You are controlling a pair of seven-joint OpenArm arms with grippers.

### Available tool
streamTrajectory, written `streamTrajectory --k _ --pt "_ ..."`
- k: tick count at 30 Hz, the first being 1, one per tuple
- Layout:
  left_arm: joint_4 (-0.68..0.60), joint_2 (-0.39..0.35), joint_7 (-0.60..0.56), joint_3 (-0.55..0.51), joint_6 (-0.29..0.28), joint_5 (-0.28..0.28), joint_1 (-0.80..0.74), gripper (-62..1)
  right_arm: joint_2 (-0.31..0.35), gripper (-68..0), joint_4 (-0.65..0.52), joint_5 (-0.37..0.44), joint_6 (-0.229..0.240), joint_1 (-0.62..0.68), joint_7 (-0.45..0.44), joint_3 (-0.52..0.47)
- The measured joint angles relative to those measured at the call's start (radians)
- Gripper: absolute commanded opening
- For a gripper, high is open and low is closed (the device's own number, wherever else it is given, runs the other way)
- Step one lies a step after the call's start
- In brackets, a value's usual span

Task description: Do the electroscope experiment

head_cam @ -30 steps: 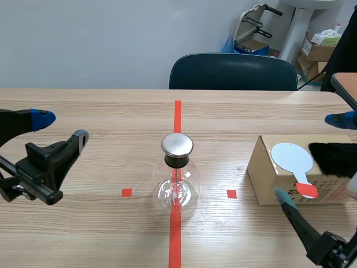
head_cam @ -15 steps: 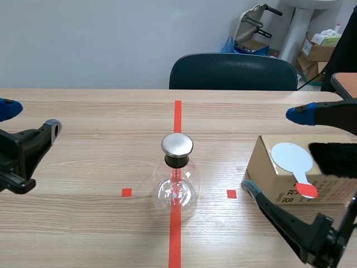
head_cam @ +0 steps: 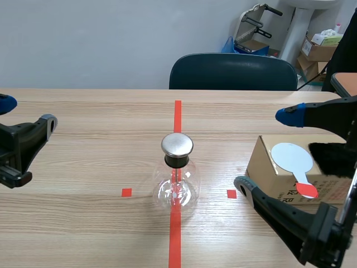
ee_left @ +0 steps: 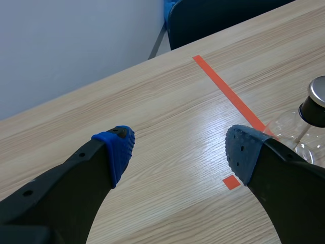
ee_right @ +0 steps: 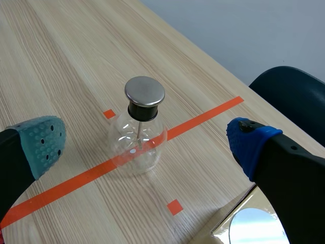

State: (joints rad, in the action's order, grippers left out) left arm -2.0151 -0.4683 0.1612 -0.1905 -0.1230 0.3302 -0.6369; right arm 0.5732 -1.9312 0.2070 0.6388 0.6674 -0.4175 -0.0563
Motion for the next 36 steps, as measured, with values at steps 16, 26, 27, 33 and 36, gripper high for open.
streamTrajectory --k 16,26,27,33,36 --pt "0.0 0.017 -0.001 0.0 0.0 0.0 0.003 -20.2 0.002 0.4 0.0 0.026 0.005 0.03 -0.041 -0.071" --pt "0.0 0.017 0.0 0.0 0.0 0.0 0.003 -20.2 0.003 0.4 0.0 0.026 0.005 0.097 -0.056 -0.124" --pt "0.0 0.017 0.0 0.0 0.0 0.0 0.003 -20.2 0.003 0.4 0.0 0.026 0.005 0.097 -0.056 -0.124" --pt "0.0 0.017 0.0 0.0 0.0 0.0 0.003 -20.2 0.003 0.4 0.0 0.026 0.005 0.095 -0.056 -0.123" --pt "0.0 0.017 0.0 0.0 0.0 0.0 0.003 -20.2 0.003 0.4 0.0 0.026 0.005 0.095 -0.056 -0.123"
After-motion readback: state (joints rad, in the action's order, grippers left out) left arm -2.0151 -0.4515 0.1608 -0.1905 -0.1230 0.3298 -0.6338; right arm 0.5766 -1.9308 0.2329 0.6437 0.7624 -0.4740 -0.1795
